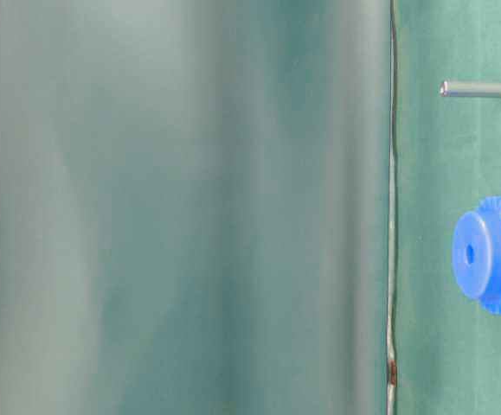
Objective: Insert the shaft placed at a random location into the center hole of the medium gear at another random location.
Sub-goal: 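Lower the open right gripper over the silver shaft, then close the right gripper on the silver shaft and lift it, then carry the shaft left and align it over the blue gear's center hole, then lower the shaft into the gear's center hole with the right gripper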
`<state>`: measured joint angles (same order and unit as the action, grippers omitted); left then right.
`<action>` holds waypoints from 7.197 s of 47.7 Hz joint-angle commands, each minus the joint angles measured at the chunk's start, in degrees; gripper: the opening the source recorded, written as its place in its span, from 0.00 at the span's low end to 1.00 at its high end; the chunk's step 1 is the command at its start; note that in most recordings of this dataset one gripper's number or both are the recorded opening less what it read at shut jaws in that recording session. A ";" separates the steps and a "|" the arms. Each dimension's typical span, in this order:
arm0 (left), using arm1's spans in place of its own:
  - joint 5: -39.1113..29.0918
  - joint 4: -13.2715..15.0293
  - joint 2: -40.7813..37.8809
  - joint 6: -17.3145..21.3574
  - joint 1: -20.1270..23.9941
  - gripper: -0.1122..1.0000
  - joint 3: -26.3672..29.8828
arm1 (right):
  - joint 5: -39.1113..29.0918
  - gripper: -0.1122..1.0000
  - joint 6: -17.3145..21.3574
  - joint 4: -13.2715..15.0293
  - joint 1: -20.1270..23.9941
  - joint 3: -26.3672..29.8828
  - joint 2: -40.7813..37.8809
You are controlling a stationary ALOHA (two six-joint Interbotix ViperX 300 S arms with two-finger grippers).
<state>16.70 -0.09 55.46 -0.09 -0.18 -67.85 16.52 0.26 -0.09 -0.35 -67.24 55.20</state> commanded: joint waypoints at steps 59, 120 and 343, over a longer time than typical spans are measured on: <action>-0.70 -0.62 -0.44 -0.70 -0.88 0.10 1.93 | 10.37 0.82 -0.79 -1.58 -12.04 4.48 -39.02; -2.55 -0.62 -0.44 -1.23 -0.88 0.10 1.85 | 16.26 0.22 -0.97 -3.60 -14.06 7.47 -56.25; -3.43 -0.62 -0.88 -1.41 -0.97 0.10 1.76 | -1.14 0.22 -0.70 -3.87 -6.86 34.37 -68.55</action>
<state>13.01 -0.62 55.11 -1.49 -0.97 -67.32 14.85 0.18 -3.78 -7.03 -34.10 -14.33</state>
